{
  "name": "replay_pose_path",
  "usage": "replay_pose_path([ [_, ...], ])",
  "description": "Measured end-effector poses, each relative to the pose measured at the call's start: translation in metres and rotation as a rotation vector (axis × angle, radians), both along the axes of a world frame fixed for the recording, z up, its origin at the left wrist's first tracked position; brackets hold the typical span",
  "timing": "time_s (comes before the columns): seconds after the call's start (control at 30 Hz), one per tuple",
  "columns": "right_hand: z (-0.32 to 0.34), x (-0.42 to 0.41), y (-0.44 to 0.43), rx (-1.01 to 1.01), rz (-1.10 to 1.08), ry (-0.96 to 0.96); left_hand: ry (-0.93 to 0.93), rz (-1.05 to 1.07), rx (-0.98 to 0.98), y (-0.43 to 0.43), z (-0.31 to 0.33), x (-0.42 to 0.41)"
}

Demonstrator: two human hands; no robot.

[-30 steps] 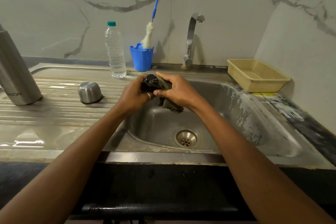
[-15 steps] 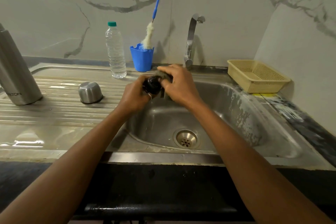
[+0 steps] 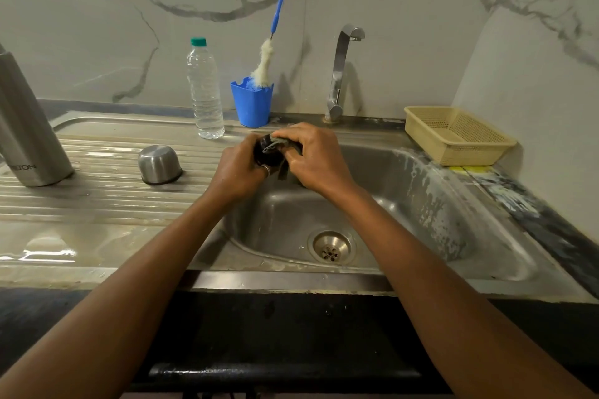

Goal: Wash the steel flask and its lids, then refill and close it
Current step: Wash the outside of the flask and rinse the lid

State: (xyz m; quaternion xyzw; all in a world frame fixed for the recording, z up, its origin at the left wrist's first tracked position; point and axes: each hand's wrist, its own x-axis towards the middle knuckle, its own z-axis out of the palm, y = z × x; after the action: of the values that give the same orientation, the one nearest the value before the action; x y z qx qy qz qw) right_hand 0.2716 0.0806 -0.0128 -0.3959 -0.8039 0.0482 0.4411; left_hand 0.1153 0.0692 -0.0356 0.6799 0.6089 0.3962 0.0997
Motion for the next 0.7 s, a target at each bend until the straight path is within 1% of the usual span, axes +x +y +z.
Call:
replay_pose_path([
  [0.13, 0.0, -0.007, -0.002, -0.004, 0.05, -0.014, -0.017, 0.05, -0.025, 0.004, -0.001, -0.005],
  [0.3, -0.002, 0.005, 0.004, -0.122, -0.045, 0.027, 0.089, -0.058, -0.04, 0.002, -0.002, 0.0],
  [0.37, -0.002, 0.006, 0.003, -0.108, -0.044, 0.017, 0.097, -0.055, -0.027, 0.002, -0.001, 0.003],
  [0.53, -0.003, -0.005, 0.0, -0.04, 0.025, -0.045, 0.101, 0.037, -0.026, 0.003, 0.001, -0.005],
  [0.6, -0.003, -0.006, 0.0, -0.05, 0.025, -0.04, 0.113, 0.032, -0.032, 0.003, 0.0, -0.006],
  [0.7, -0.004, 0.001, 0.003, -0.115, -0.036, 0.005, 0.138, -0.028, -0.022, 0.001, -0.001, -0.001],
])
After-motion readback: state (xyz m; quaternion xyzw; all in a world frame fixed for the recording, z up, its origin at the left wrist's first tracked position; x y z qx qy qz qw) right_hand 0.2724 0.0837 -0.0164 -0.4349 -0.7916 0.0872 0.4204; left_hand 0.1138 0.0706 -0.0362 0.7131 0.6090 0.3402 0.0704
